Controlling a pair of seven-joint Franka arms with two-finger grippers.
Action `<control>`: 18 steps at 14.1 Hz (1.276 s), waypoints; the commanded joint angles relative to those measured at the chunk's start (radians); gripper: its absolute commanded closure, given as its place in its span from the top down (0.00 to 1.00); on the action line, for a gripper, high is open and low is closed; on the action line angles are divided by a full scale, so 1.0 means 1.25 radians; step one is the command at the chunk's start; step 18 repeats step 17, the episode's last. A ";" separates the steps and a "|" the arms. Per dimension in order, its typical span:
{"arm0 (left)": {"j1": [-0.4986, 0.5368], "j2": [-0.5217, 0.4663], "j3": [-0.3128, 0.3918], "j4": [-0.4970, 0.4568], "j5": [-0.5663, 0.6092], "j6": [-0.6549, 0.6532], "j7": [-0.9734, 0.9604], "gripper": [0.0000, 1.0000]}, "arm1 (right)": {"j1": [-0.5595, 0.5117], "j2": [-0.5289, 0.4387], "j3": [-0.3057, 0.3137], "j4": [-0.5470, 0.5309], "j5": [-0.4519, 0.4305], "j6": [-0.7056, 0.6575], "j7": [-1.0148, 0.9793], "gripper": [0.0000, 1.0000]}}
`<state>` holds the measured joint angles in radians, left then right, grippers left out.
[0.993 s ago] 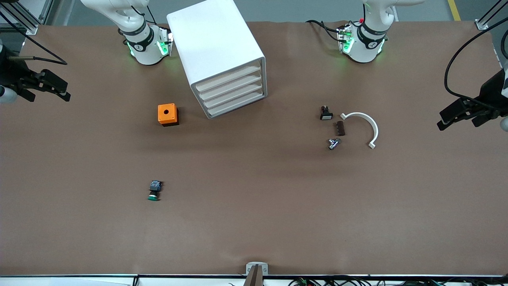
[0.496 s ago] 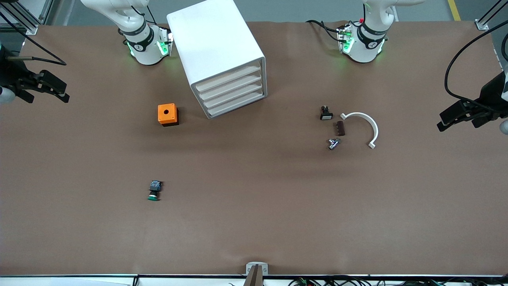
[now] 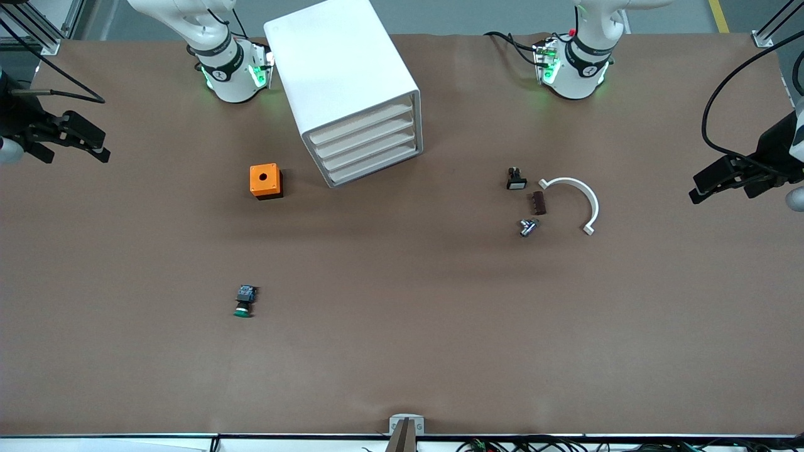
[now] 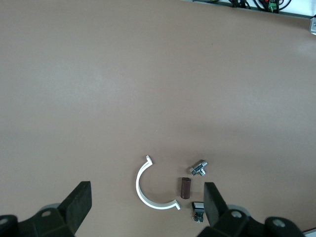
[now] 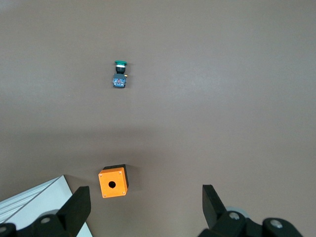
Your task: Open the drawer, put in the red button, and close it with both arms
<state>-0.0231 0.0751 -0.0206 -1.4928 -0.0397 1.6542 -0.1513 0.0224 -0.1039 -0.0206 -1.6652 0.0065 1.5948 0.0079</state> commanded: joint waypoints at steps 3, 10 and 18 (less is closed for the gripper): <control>0.001 0.017 -0.001 0.019 0.008 -0.041 0.003 1.00 | -0.003 -0.006 -0.001 0.001 0.016 -0.006 0.001 1.00; 0.000 0.023 -0.001 0.020 0.010 -0.062 0.004 1.00 | -0.003 -0.008 -0.003 -0.005 0.025 -0.019 0.012 1.00; 0.000 0.023 0.001 0.020 0.010 -0.062 0.004 1.00 | -0.003 -0.008 -0.002 -0.007 0.025 -0.020 0.015 1.00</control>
